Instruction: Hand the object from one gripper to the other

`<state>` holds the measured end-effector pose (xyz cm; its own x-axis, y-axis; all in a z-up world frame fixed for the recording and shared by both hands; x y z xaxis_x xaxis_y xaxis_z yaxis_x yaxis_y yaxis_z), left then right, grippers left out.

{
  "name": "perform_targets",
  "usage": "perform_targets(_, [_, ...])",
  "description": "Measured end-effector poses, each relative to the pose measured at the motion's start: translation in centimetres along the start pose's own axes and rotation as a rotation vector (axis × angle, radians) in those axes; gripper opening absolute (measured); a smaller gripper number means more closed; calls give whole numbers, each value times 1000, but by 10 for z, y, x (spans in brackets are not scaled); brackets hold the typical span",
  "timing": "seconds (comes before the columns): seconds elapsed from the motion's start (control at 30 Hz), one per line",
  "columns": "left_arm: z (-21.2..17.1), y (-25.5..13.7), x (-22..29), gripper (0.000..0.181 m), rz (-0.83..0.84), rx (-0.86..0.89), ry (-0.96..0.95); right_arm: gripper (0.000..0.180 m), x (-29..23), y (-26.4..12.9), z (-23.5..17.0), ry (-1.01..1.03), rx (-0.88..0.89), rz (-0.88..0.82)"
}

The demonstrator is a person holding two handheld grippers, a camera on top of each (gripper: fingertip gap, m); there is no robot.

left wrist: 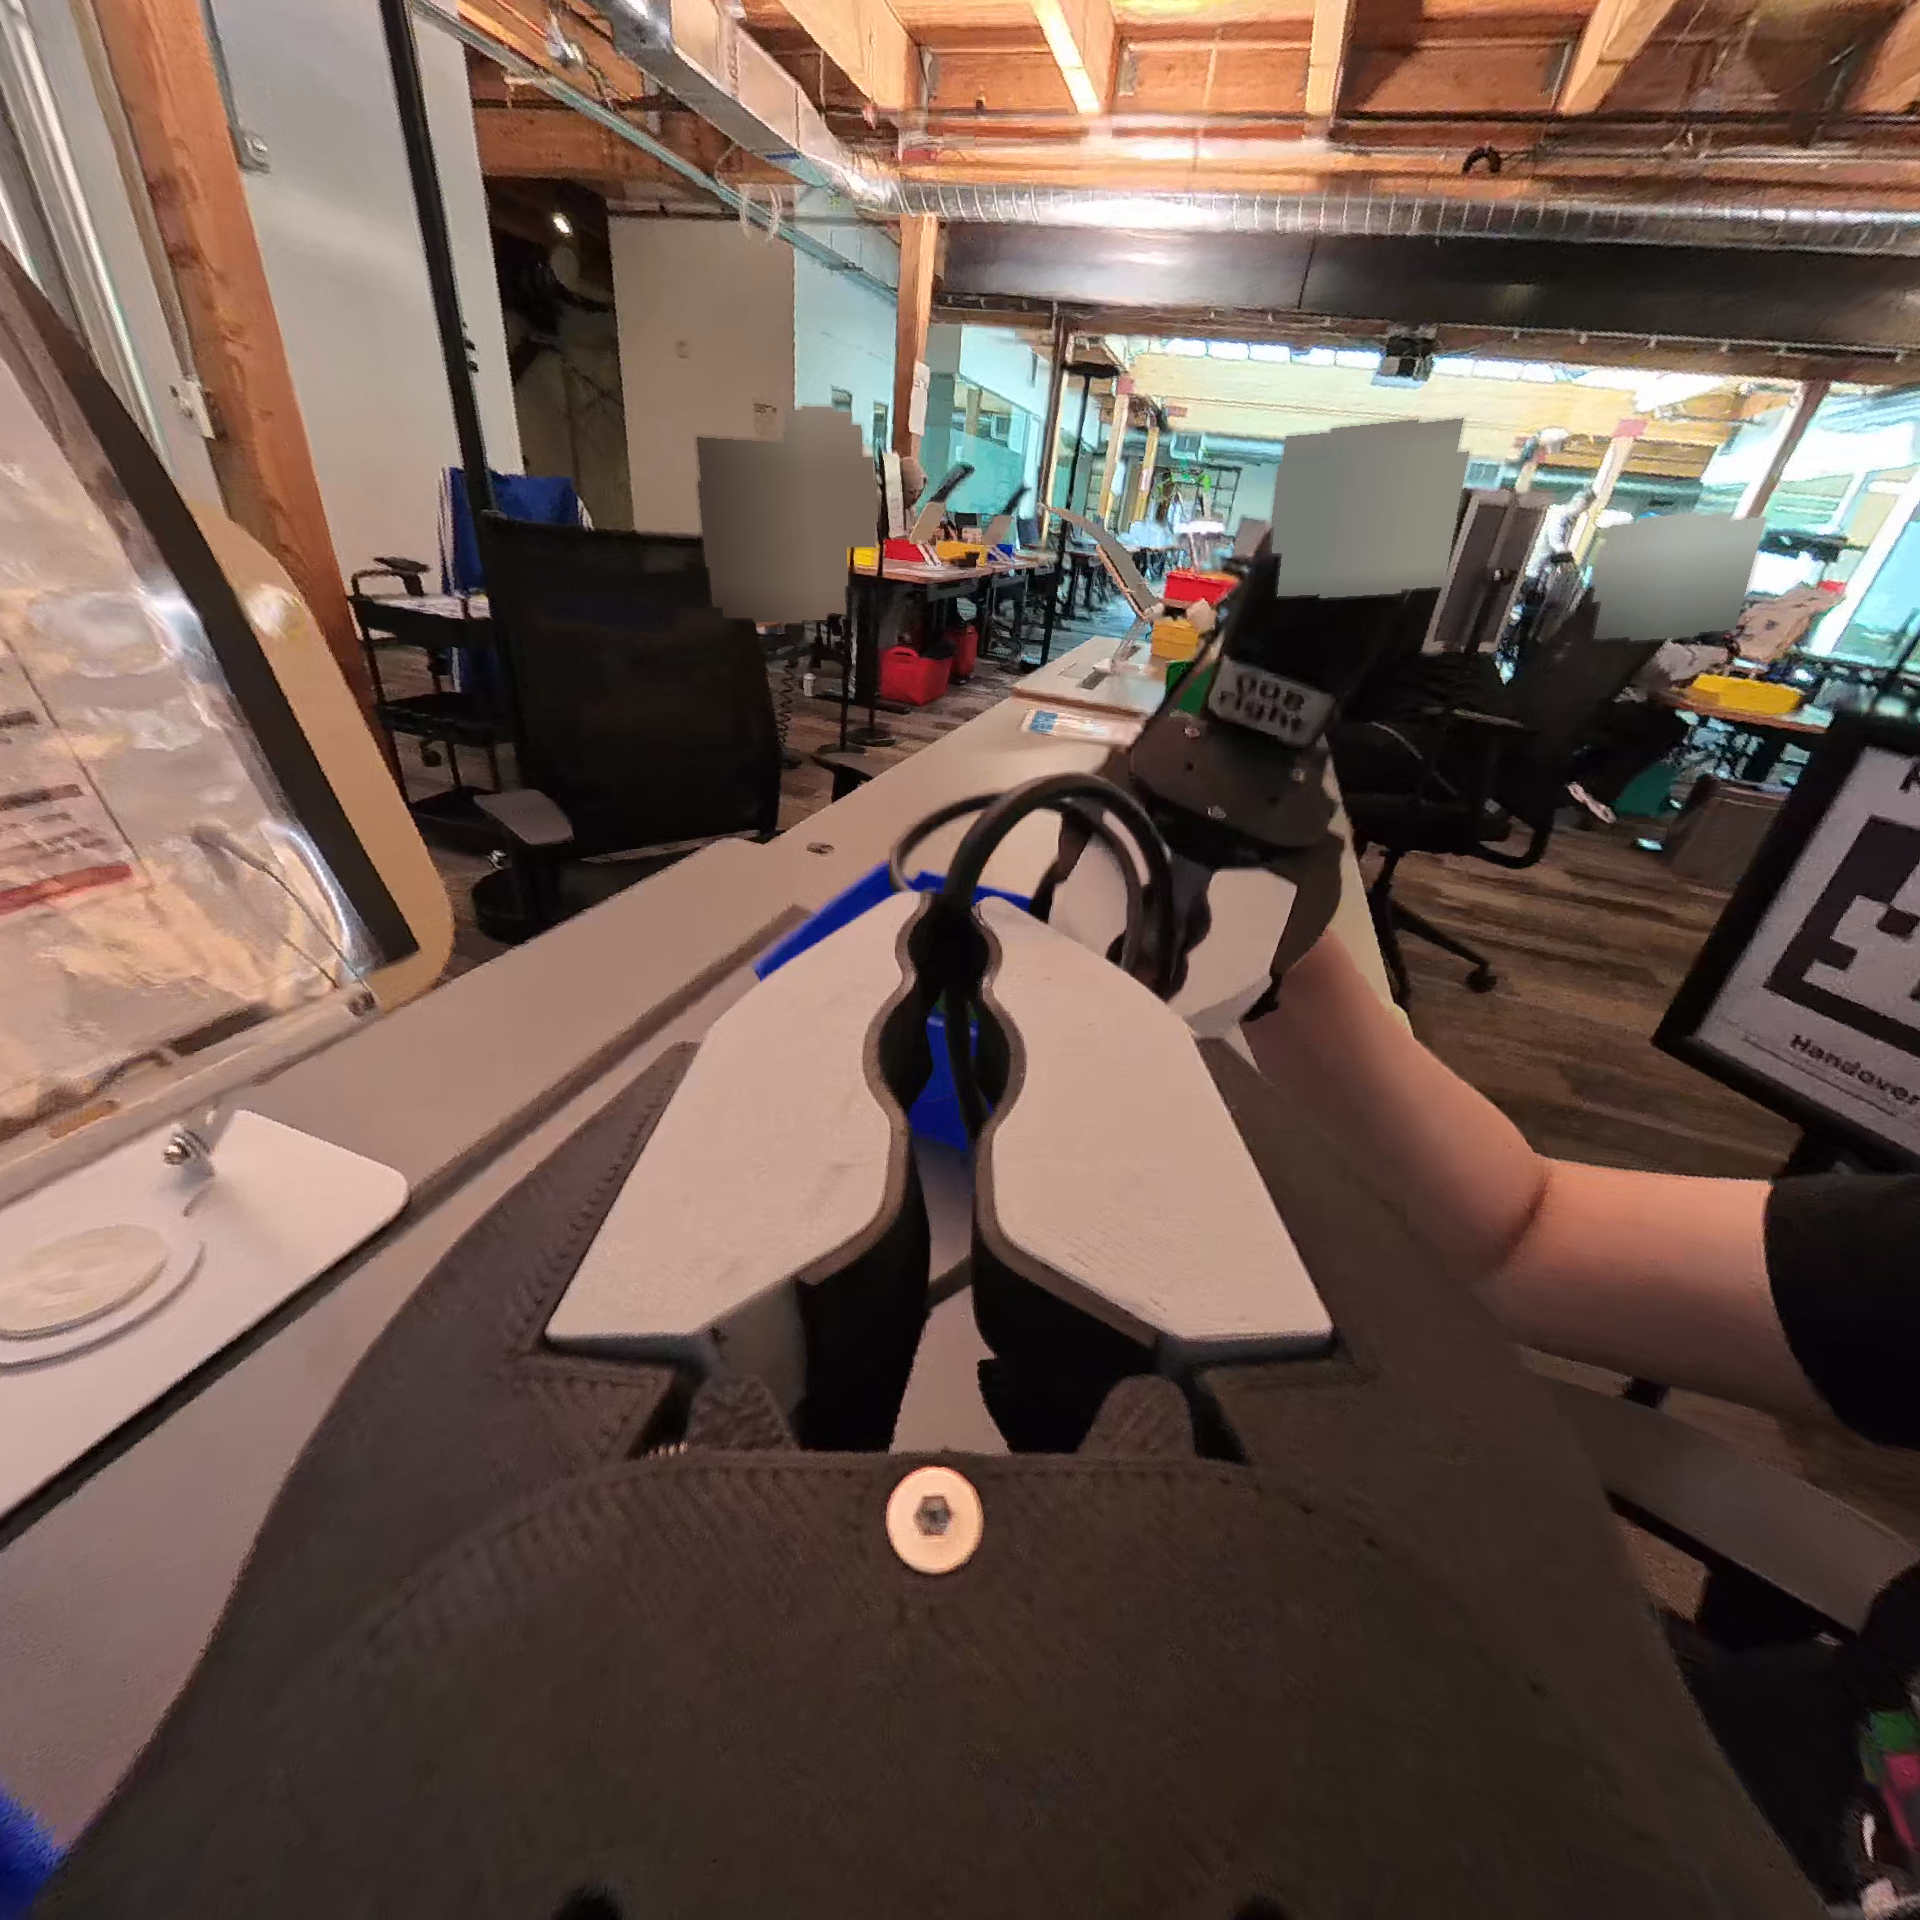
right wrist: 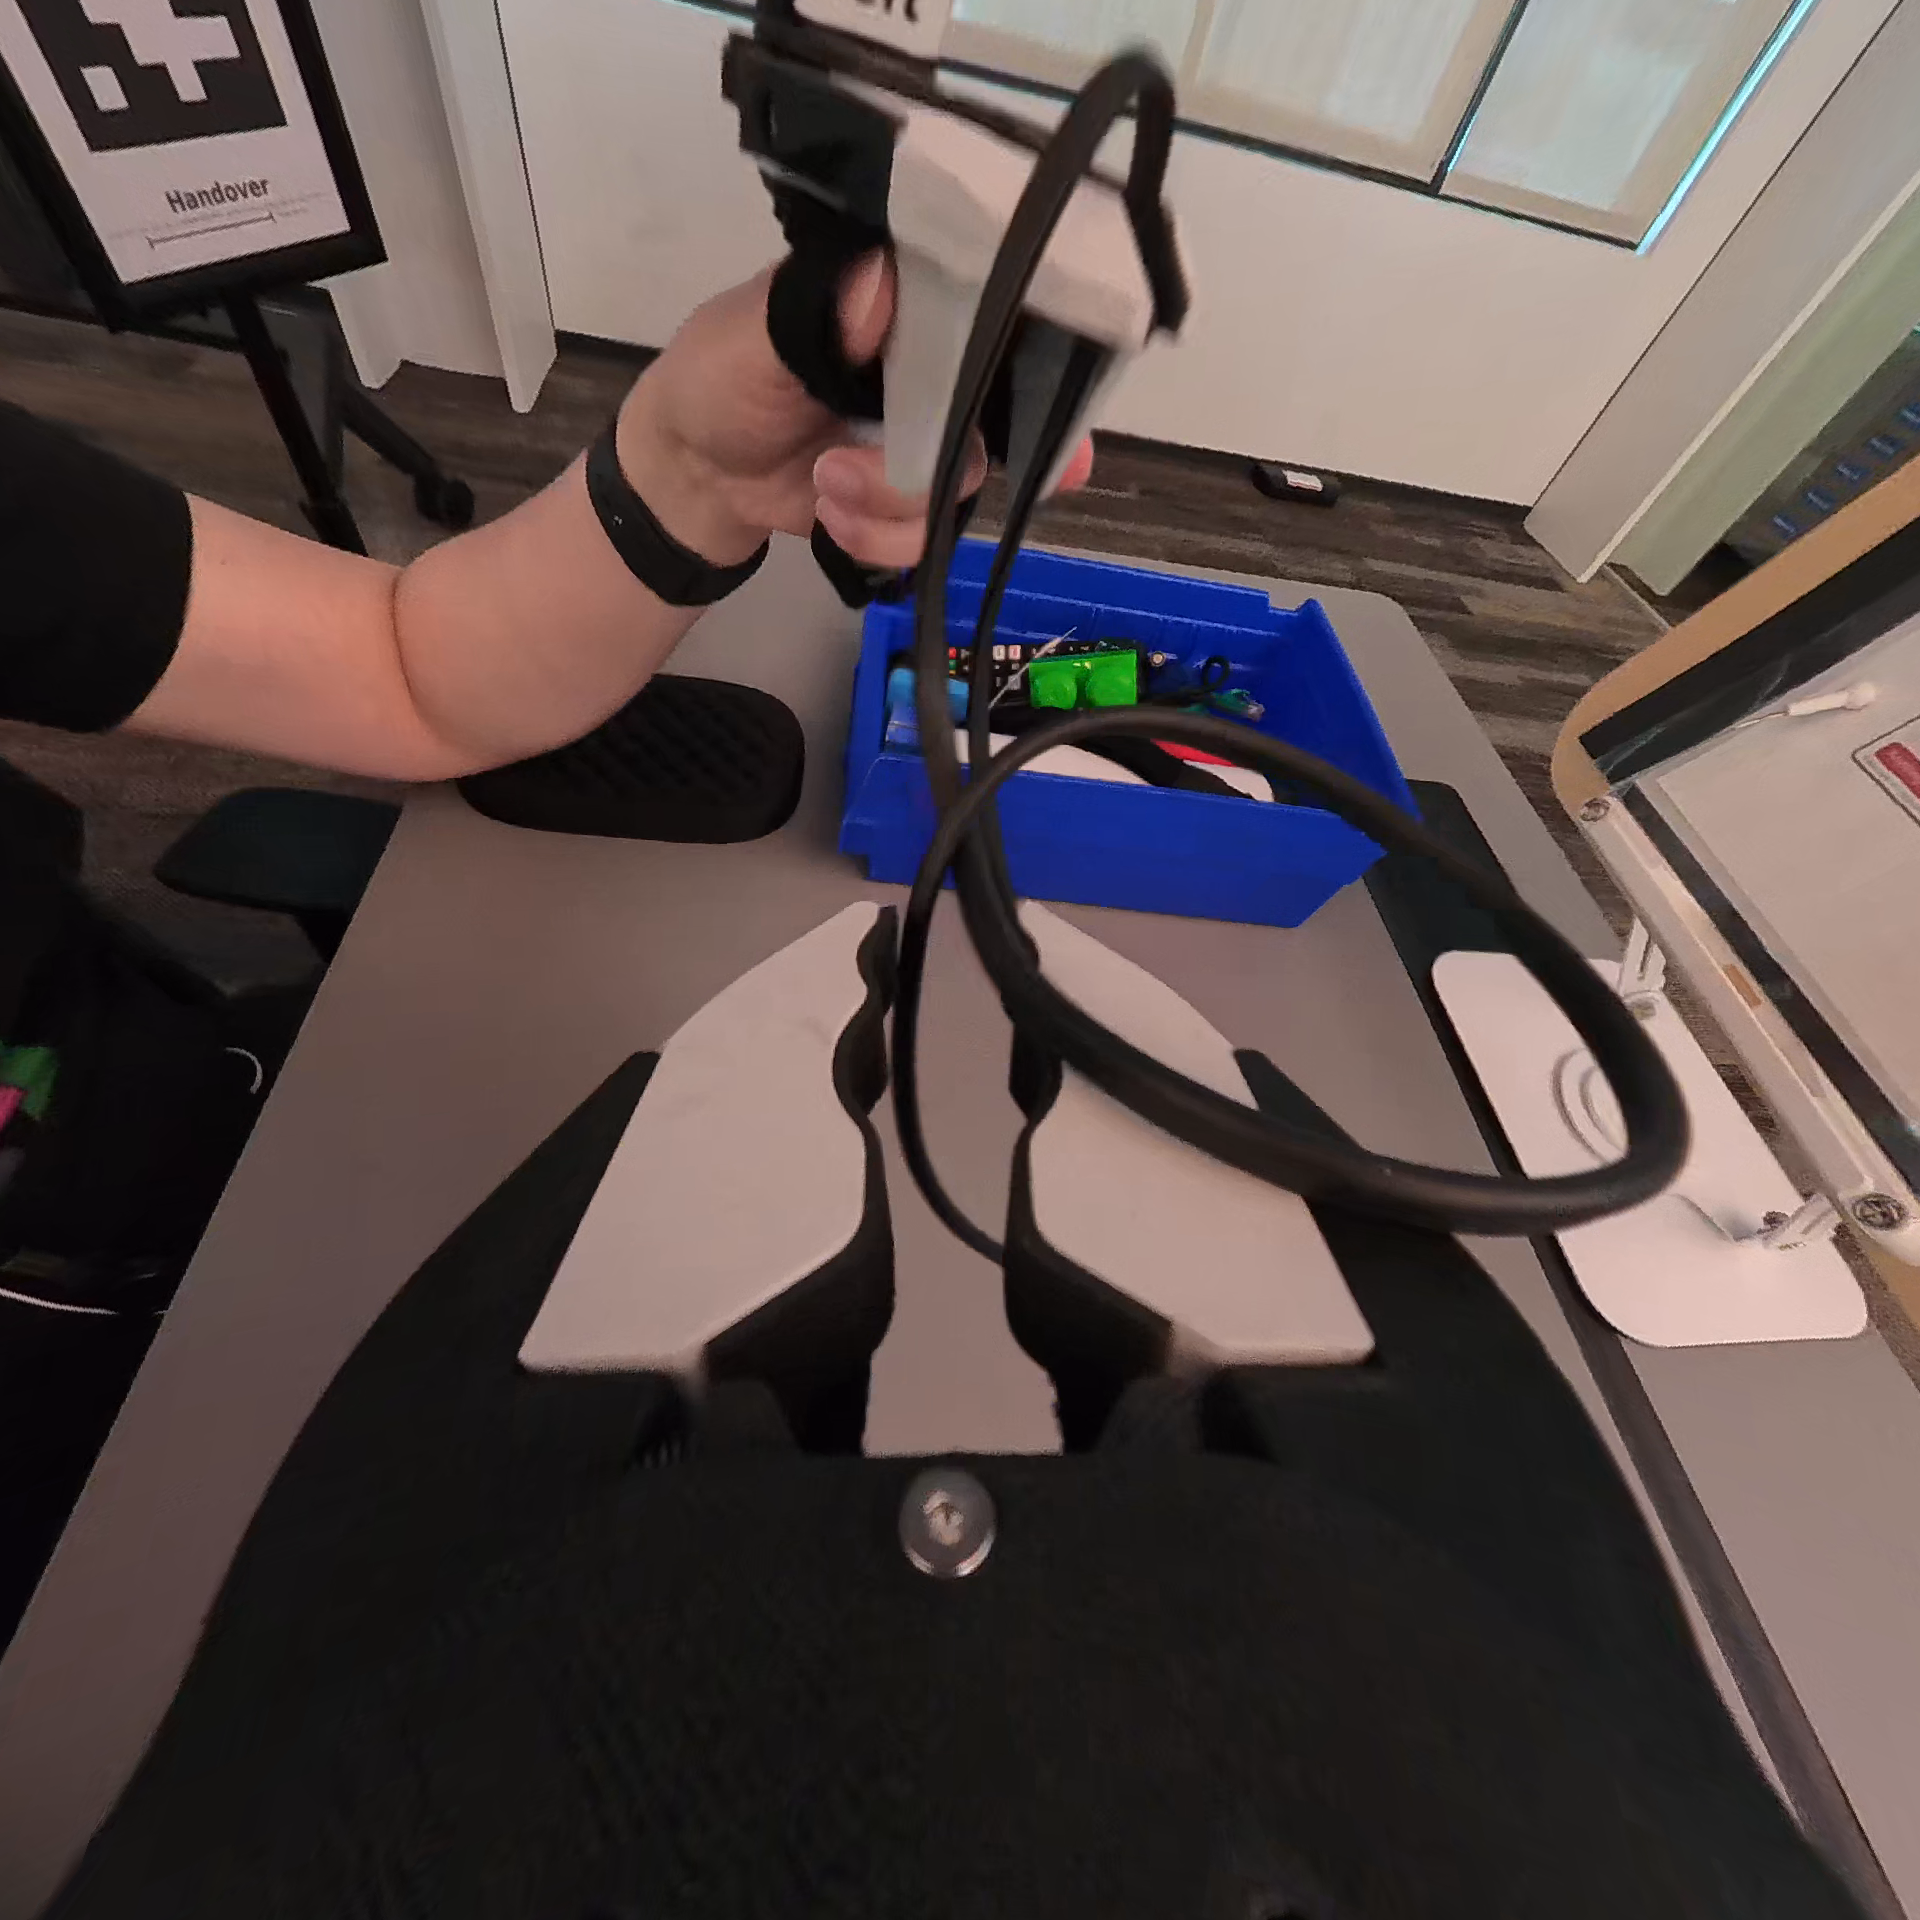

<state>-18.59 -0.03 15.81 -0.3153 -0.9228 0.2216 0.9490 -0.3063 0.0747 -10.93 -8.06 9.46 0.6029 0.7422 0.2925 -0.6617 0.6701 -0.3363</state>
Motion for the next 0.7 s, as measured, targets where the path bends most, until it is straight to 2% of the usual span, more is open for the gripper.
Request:
perform_targets(0.17, [78,15,-5,3,5,3,14,23,9,-19,-4,34,37,3])
perform_targets(0.27, [151,26,0,3,13,51,18,23,-5,-29,-21,44,-41,117])
perform_targets(0.37, [206,37,7,3,38,38,4,24,-9,-39,-33,-33,-117,108])
perform_targets(0.5, [247,43,11,3,154,30,89,31,-5,-54,-14,-68,-19,27])
perform_targets(0.7, [281,44,37,3,148,66,49,44,13,-76,19,-84,194,-162])
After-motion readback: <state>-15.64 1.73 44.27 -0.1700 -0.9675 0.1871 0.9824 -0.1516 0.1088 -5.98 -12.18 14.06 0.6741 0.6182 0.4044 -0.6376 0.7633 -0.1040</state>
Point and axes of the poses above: each gripper's, where its closed fingertips meet, y out along the fingers, z out of its top, x = y × z across the jaws, the point moved 3 cm from there along -y, back along the fingers, and after that the axes turned 7 degrees about -y, right-handed, at the moved point
